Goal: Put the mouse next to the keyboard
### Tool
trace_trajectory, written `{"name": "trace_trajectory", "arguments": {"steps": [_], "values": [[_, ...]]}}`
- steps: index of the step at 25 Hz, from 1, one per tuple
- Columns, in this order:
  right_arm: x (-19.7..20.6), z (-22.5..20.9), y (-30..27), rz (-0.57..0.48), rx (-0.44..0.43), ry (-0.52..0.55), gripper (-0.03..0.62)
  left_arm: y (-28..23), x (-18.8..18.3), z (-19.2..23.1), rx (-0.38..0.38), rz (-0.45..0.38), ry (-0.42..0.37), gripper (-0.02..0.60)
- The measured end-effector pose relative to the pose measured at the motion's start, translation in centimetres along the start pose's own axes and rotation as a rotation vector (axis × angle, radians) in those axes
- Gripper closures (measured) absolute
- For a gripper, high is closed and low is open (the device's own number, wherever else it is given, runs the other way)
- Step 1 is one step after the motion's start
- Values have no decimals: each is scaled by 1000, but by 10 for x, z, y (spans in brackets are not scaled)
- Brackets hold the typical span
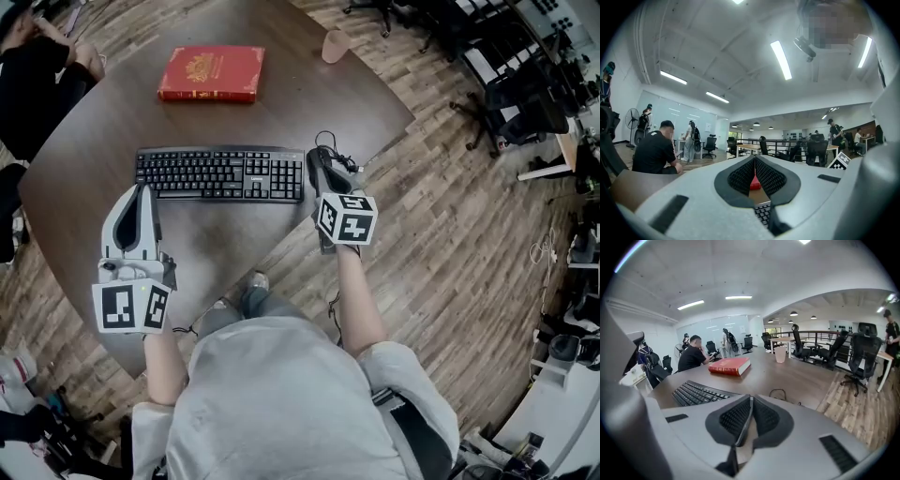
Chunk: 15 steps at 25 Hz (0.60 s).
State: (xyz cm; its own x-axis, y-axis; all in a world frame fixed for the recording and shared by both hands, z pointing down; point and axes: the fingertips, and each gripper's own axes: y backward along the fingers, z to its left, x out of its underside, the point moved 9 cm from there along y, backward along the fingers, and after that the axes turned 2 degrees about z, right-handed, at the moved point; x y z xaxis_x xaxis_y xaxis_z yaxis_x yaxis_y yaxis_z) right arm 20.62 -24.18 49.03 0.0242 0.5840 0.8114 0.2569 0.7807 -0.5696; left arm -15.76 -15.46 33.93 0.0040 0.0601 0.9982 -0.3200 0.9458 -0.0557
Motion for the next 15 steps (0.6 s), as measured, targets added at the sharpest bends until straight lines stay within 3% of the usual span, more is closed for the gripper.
{"name": "trace_trajectory", "arguments": {"steps": [15], "values": [[-7, 71, 93, -191, -3, 86, 576, 25, -12, 1, 143, -29, -10, 571]]}}
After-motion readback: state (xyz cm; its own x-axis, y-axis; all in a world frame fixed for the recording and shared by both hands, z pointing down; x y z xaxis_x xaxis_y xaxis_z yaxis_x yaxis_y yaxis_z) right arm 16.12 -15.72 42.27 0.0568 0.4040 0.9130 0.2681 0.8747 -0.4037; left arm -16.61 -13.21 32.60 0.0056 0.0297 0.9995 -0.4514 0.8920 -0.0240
